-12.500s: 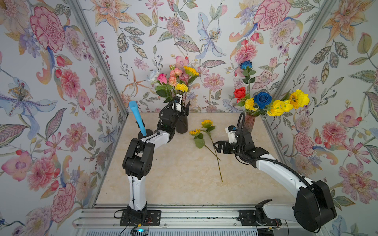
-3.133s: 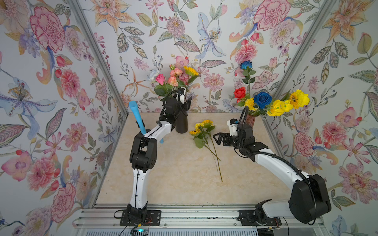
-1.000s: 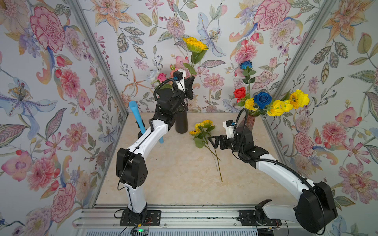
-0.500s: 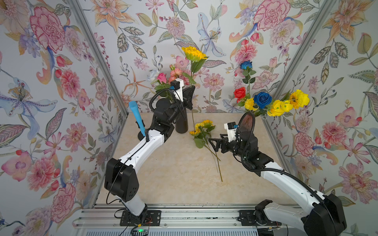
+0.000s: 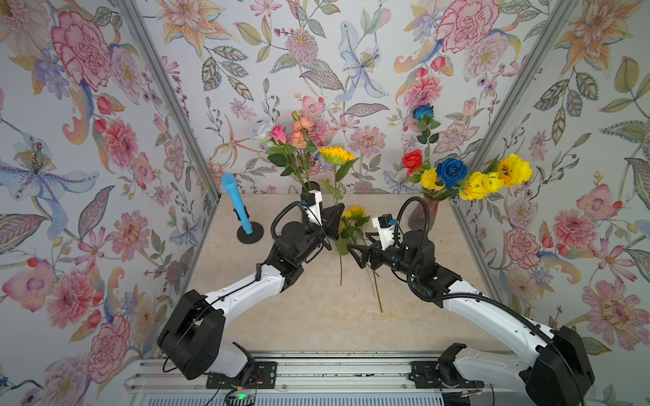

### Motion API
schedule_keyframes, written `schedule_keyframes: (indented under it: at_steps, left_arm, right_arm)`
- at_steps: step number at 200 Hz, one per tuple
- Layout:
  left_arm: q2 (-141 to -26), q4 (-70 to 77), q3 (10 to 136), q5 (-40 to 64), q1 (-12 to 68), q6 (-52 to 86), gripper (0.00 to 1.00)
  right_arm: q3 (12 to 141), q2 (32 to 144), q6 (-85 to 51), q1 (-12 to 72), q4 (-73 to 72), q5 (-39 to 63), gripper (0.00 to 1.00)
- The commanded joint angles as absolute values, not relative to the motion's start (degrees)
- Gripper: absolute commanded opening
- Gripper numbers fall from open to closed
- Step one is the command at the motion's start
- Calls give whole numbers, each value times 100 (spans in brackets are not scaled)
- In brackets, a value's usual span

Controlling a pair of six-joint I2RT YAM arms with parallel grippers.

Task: Pick out yellow flowers from the vase
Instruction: Place the flower at the center of the board.

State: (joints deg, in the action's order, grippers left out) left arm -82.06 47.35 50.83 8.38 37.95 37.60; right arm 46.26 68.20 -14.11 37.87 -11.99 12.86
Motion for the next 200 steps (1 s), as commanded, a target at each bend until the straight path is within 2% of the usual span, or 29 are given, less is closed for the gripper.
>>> schedule_keyframes:
  at_steps: [1,27,66,143,176,200]
  left_arm:
    - [-8007,5300,4782,310,3880,4238,0]
    - [-7998,5494,4575,146,3942,4515,0]
    - [-8050,5732,4320,14,4071,4868,0]
    - [-8068,5974,3913,-221,4192,5178,0]
    - [-8145,6143,3784,-272,4220,5293,0]
    - [-8173,6182,3750,-282,4249,5311,0]
  right_arm:
    - [4617,6959,-1342,3941,-1522,1395,93]
    - [4653,7097,-1318,4051,-1557,1373,90]
    - [4673,7251,-1324,4122,-1626,1379,80]
    - [4768,7608,-1369,4182,-1685,1459,51]
    - [4846,7801,-1384,4237,-1687,1542,43]
    - [4897,7888,-1358,4293,-1650,1525,32]
